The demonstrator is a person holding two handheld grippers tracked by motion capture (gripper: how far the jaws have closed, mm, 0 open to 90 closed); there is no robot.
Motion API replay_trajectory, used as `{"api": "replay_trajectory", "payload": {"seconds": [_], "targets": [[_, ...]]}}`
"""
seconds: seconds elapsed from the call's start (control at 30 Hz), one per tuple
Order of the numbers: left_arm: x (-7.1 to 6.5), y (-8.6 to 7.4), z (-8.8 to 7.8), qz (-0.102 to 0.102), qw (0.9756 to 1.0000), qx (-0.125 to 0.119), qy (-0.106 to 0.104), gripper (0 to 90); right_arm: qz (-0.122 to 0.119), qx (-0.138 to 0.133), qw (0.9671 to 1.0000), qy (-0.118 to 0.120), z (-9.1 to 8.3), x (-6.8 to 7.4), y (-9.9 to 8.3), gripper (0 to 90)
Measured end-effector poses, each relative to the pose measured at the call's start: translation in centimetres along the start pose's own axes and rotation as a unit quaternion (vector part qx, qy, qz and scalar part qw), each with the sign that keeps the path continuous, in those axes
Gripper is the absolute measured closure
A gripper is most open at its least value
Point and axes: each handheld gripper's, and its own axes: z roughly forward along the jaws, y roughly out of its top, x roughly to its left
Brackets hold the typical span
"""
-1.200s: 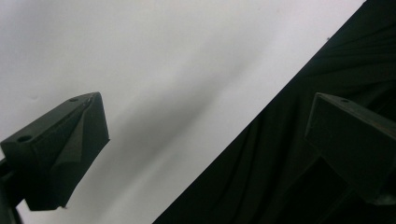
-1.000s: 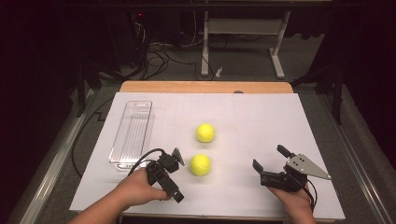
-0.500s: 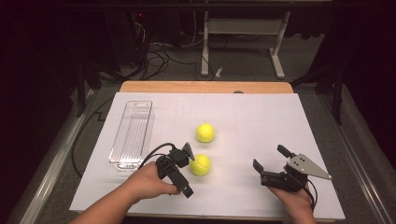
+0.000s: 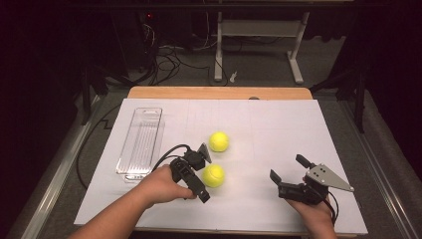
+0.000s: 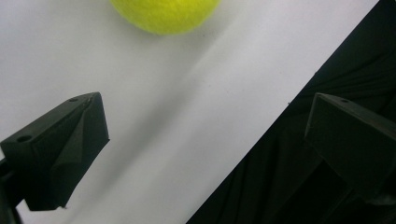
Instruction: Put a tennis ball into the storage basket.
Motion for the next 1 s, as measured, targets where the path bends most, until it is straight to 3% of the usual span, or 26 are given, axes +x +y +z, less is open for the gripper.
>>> {"api": "replay_trajectory", "payload": {"seconds": [0.57, 1.0], "targets": [[0.4, 2.6, -0.7, -0.002, 0.9999, -0.012, 0.003, 0.7, 0.003, -0.001, 1.0000, -0.001, -0.1, -0.1, 0.0, 0.2], [1.0, 4.4, 0.4, -0.011, 0.9998, -0.014, 0.009, 0.7, 0.002, 0.001, 1.0000, 0.000, 0.0, -0.1, -0.1, 0.2]]}}
